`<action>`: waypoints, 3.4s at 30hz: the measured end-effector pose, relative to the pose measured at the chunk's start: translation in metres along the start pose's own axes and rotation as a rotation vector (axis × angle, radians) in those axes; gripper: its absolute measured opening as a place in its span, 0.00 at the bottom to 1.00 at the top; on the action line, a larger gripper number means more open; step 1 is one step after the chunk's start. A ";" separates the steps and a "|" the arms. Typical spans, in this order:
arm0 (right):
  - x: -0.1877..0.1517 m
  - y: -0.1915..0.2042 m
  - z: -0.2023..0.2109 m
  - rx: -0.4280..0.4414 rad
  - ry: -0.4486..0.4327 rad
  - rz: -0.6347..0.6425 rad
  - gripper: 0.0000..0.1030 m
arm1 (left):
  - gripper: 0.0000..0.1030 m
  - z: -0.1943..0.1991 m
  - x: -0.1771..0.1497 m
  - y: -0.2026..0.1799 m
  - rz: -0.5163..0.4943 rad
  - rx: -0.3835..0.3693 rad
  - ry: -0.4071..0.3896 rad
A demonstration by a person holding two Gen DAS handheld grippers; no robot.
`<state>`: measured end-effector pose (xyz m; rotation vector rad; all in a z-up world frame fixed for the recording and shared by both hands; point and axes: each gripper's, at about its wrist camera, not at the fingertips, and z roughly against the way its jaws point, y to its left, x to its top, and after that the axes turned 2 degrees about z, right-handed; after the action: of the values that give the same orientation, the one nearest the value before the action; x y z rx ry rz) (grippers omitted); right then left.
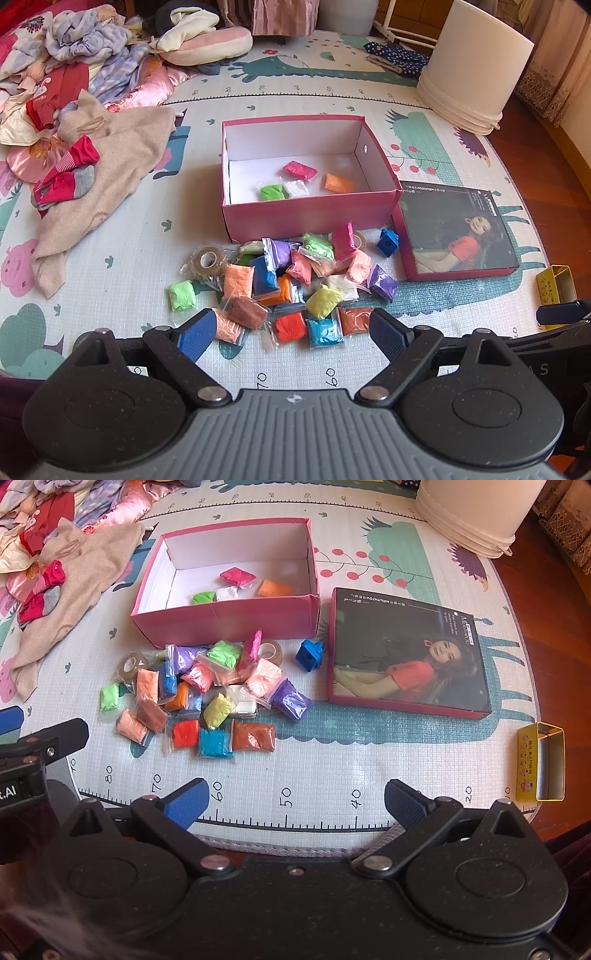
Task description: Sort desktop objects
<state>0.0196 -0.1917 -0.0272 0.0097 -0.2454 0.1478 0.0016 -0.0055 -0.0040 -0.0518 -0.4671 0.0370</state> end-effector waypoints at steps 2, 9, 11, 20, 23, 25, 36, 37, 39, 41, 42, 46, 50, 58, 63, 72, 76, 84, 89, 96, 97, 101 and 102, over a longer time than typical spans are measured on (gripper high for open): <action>0.001 0.000 0.000 0.000 0.001 0.000 0.99 | 0.87 -0.001 0.000 -0.001 0.000 -0.001 0.000; 0.003 0.001 -0.001 -0.001 0.003 0.000 0.99 | 0.87 0.004 0.000 0.010 0.003 -0.007 0.001; 0.004 0.001 -0.001 -0.001 0.003 0.000 0.99 | 0.87 0.003 -0.001 0.010 0.003 -0.007 0.001; 0.000 0.000 0.000 -0.004 0.002 -0.004 0.99 | 0.87 0.005 0.001 0.007 0.003 -0.009 0.000; -0.001 0.000 -0.001 -0.004 0.003 -0.003 0.99 | 0.87 0.004 0.001 0.008 0.003 -0.008 0.002; 0.000 -0.001 -0.001 -0.004 0.005 -0.003 0.99 | 0.87 0.003 0.001 0.009 0.005 -0.010 0.004; 0.010 -0.001 -0.020 0.022 0.039 -0.012 0.99 | 0.87 -0.019 0.005 0.022 0.068 -0.066 0.044; 0.011 -0.001 -0.024 0.027 0.042 -0.009 0.99 | 0.87 -0.024 0.005 0.023 0.071 -0.067 0.052; 0.014 0.001 -0.033 0.037 0.046 -0.004 0.99 | 0.87 -0.032 0.006 0.025 0.077 -0.070 0.067; 0.016 0.002 -0.041 0.047 0.050 0.001 0.99 | 0.87 -0.040 0.007 0.026 0.083 -0.072 0.083; 0.017 0.003 -0.046 0.052 0.052 0.003 0.99 | 0.87 -0.045 0.007 0.027 0.086 -0.073 0.091; 0.022 0.006 -0.063 0.071 0.061 0.014 0.99 | 0.87 -0.068 0.009 0.038 0.105 -0.062 0.121; 0.026 0.009 -0.080 0.090 0.070 0.024 0.99 | 0.87 -0.091 0.009 0.057 0.141 -0.047 0.136; 0.036 0.015 -0.114 0.129 0.087 0.044 0.99 | 0.87 -0.126 -0.001 0.094 0.213 -0.039 0.160; 0.038 0.019 -0.133 0.156 0.098 0.046 0.99 | 0.87 -0.147 -0.006 0.093 0.150 -0.030 0.162; 0.030 0.021 -0.160 0.218 0.119 -0.002 0.99 | 0.87 -0.183 -0.013 0.083 0.017 -0.020 0.157; 0.047 0.022 -0.168 0.251 0.135 0.034 0.99 | 0.87 -0.195 -0.016 0.069 -0.070 -0.011 0.146; 0.042 0.034 -0.185 0.270 0.189 0.065 0.99 | 0.83 -0.216 -0.021 0.050 -0.199 0.046 0.156; 0.041 0.036 -0.191 0.278 0.204 0.060 0.99 | 0.75 -0.231 -0.025 0.048 -0.222 0.060 0.185; 0.038 0.034 -0.202 0.276 0.222 0.047 0.99 | 0.71 -0.246 -0.028 0.049 -0.229 0.071 0.204; 0.037 0.034 -0.204 0.274 0.228 0.047 0.99 | 0.71 -0.247 -0.028 0.049 -0.233 0.072 0.205; 0.036 0.035 -0.208 0.275 0.240 0.048 0.99 | 0.68 -0.251 -0.028 0.049 -0.234 0.079 0.206; 0.036 0.035 -0.208 0.275 0.241 0.049 0.99 | 0.66 -0.252 -0.028 0.049 -0.234 0.081 0.207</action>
<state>0.0989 -0.1460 -0.2211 0.2573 0.0168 0.2292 0.0895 0.0318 -0.2441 0.0782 -0.2615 -0.1779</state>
